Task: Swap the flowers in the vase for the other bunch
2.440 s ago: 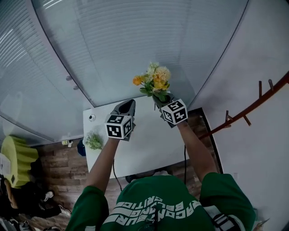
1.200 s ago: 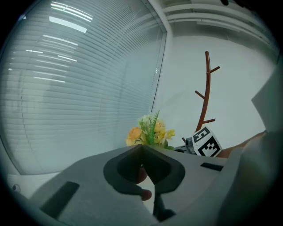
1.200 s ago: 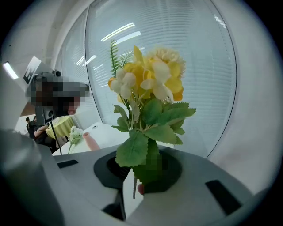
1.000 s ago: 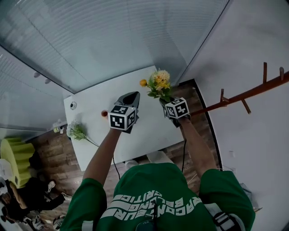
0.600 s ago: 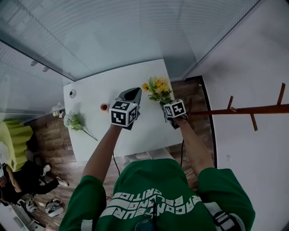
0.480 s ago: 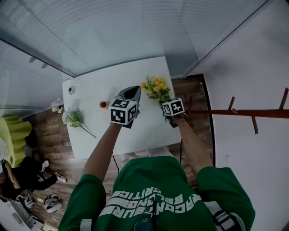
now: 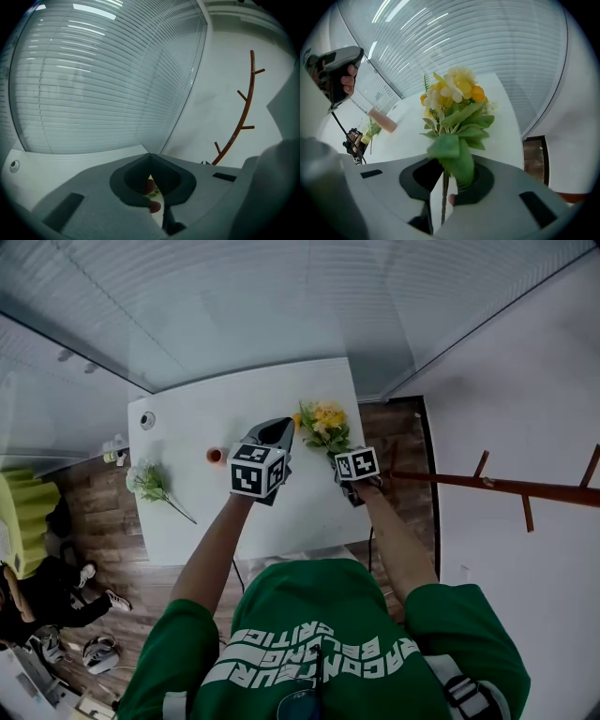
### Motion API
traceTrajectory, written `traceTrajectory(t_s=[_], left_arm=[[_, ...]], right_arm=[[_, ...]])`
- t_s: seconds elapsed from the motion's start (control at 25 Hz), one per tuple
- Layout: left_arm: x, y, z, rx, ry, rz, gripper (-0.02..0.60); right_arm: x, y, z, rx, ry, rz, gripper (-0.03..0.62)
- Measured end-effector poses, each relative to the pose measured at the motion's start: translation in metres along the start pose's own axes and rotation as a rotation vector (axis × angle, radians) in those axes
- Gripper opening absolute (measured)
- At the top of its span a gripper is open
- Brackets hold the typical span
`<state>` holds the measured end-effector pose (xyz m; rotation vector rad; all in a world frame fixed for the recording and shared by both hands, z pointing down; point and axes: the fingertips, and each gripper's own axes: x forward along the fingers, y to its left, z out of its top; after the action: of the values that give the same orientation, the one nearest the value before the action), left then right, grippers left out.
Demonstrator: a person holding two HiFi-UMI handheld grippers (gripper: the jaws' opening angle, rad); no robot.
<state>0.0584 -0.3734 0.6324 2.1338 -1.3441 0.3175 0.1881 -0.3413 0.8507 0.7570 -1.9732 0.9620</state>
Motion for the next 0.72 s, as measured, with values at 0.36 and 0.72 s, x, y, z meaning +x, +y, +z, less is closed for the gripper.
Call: traceTrajectory(t_s=[0.36,0.72], left_arm=[[-0.012,0.004,-0.005,0.018,0.016,-0.032,0.0],[-0.046,0.016,0.009,0.026,-0.034,-0.043,0.0]], right_arm=[[-0.002,0.001,0.002,0.044,-0.005,-0.032,0.175],[-0.058,0.0,0.027,0.071,-0.158,-0.134,0.187]])
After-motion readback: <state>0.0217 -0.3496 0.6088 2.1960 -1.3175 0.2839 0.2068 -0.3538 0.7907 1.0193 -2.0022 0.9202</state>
